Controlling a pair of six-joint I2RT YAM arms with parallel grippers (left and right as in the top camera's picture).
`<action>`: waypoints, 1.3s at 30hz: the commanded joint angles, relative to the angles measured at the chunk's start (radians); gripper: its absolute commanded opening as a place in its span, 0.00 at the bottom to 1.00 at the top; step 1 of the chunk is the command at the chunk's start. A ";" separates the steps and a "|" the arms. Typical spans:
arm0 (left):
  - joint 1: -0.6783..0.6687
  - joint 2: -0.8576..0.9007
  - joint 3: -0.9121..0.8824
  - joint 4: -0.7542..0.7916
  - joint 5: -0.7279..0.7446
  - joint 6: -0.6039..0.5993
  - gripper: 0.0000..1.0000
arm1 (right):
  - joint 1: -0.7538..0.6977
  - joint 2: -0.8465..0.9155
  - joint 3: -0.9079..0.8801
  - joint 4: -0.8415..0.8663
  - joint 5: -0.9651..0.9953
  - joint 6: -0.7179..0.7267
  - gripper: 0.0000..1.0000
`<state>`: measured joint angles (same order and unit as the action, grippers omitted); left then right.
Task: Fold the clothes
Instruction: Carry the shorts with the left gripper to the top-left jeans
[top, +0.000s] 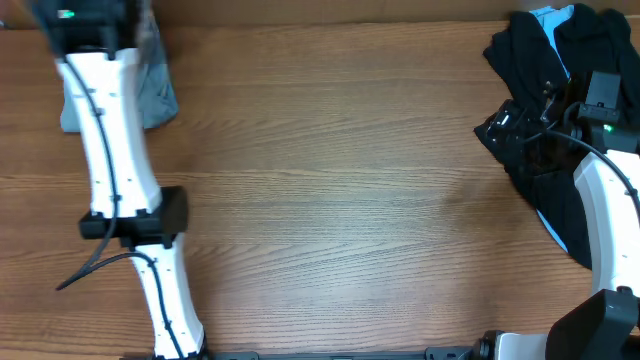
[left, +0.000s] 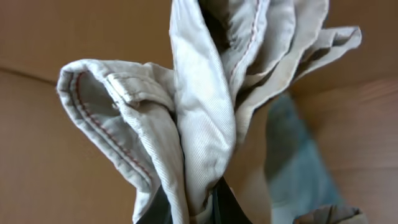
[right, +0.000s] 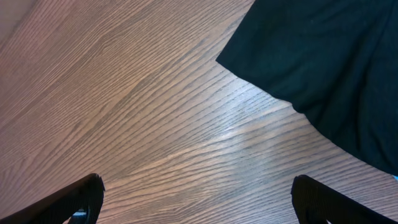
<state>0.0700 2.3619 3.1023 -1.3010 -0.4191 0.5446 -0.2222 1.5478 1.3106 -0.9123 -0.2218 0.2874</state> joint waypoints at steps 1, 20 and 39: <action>0.112 -0.010 -0.057 0.114 0.182 0.169 0.04 | -0.003 0.002 -0.002 0.002 -0.007 0.001 1.00; 0.264 -0.005 -0.663 0.773 0.185 0.200 0.04 | -0.003 0.002 -0.002 0.027 -0.007 0.001 1.00; 0.322 -0.008 -0.631 0.764 -0.028 -0.044 0.04 | -0.002 0.002 -0.002 0.053 -0.007 0.001 1.00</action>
<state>0.3679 2.3753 2.4336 -0.5491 -0.3901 0.5224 -0.2222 1.5478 1.3106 -0.8669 -0.2222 0.2878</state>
